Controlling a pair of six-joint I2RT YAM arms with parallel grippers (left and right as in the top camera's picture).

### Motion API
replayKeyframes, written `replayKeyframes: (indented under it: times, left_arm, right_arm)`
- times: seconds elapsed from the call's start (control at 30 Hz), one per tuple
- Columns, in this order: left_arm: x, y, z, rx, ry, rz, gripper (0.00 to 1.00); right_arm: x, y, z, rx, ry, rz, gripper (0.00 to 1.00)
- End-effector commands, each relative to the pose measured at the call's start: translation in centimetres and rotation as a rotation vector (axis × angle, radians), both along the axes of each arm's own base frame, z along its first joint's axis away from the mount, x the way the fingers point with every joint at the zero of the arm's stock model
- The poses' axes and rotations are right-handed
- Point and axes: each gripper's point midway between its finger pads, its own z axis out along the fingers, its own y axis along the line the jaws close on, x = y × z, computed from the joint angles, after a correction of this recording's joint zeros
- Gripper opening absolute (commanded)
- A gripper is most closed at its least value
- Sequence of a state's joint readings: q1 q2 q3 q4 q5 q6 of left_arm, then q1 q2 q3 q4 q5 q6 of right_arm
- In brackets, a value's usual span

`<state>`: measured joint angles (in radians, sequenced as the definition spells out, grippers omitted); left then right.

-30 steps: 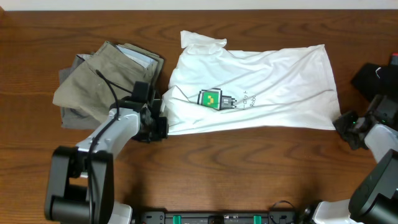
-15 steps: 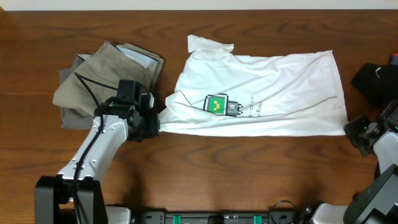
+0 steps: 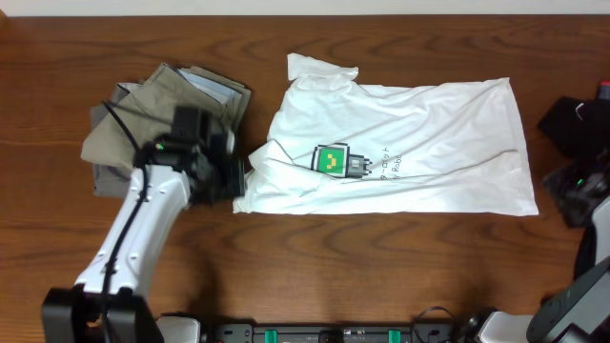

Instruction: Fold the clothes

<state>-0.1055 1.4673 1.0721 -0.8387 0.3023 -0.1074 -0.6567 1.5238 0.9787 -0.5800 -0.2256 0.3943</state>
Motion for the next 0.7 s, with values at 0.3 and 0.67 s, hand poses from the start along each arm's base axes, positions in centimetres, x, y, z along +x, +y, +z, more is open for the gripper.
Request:
replayKeyframes:
  times: [0.3,0.67]
  left_arm:
    - [12.8,-5.1,10.0,-0.158,-0.279,-0.106,0.51]
    - [26.7,-10.6,2.3,-0.267,-0.326,-0.158,0.57]
  right_arm:
    - [10.2,7.6,11.7,-0.097,-0.277,0.427,0.47]
    - [15.2,10.2,5.4,0.032,-0.244,0.477,0.51]
